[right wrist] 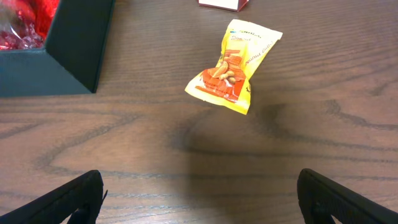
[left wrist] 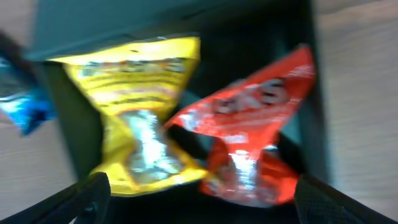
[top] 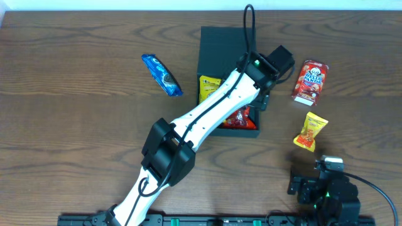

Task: Pack container
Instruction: 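Lift the red packet into the box beside the yellow one, then move the left gripper to the blue Oreo packet and grasp it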

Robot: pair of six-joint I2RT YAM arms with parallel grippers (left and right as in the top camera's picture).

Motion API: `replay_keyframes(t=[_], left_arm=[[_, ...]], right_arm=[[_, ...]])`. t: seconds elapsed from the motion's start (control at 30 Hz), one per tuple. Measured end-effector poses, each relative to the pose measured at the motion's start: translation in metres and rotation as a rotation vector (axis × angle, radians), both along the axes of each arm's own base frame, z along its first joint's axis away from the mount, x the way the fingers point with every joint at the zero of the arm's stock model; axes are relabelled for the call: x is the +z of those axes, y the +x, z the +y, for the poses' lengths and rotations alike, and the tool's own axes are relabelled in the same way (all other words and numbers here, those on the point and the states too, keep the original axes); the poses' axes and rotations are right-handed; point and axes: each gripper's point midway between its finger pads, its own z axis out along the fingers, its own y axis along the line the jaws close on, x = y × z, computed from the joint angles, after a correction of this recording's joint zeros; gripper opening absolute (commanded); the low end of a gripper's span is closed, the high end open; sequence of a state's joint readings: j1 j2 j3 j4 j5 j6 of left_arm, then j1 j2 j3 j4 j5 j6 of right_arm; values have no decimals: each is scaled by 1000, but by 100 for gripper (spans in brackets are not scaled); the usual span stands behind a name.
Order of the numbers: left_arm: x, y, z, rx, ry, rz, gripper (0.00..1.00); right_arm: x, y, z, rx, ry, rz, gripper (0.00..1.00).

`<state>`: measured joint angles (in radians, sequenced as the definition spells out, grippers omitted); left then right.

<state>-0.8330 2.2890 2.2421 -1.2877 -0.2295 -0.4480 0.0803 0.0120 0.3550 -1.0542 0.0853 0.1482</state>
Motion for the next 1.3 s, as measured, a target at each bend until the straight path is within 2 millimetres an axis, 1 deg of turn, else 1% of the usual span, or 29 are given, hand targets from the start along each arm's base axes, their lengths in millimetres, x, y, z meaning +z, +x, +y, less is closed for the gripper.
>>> replay_keyframes(t=[0.13, 0.27, 0.43, 0.57, 0.7, 0.83, 1.0, 1.07, 1.13, 1.2, 1.3], left_arm=[[10, 6, 12, 9, 50, -53, 95], [36, 7, 17, 14, 33, -105, 95], [76, -3, 32, 20, 14, -149, 95], [95, -10, 48, 26, 40, -170, 95], [108, -13, 61, 35, 68, -203, 95], [113, -19, 73, 42, 65, -233, 96], [113, -30, 87, 51, 20, -281, 95], [112, -34, 94, 60, -4, -296, 95], [109, -37, 106, 90, -28, -302, 95], [105, -35, 120, 142, -55, -304, 96], [95, -23, 140, 229, -92, -302, 96]], right_arm=[[0, 0, 0, 0, 0, 0, 99], [0, 0, 0, 0, 0, 0, 99], [0, 0, 0, 0, 0, 0, 99], [0, 0, 0, 0, 0, 0, 99], [0, 0, 0, 0, 0, 0, 99], [0, 0, 0, 0, 0, 0, 99], [0, 0, 0, 0, 0, 0, 99], [0, 0, 0, 0, 0, 0, 99], [0, 0, 0, 0, 0, 0, 99], [0, 0, 0, 0, 0, 0, 99], [0, 0, 0, 0, 0, 0, 99]])
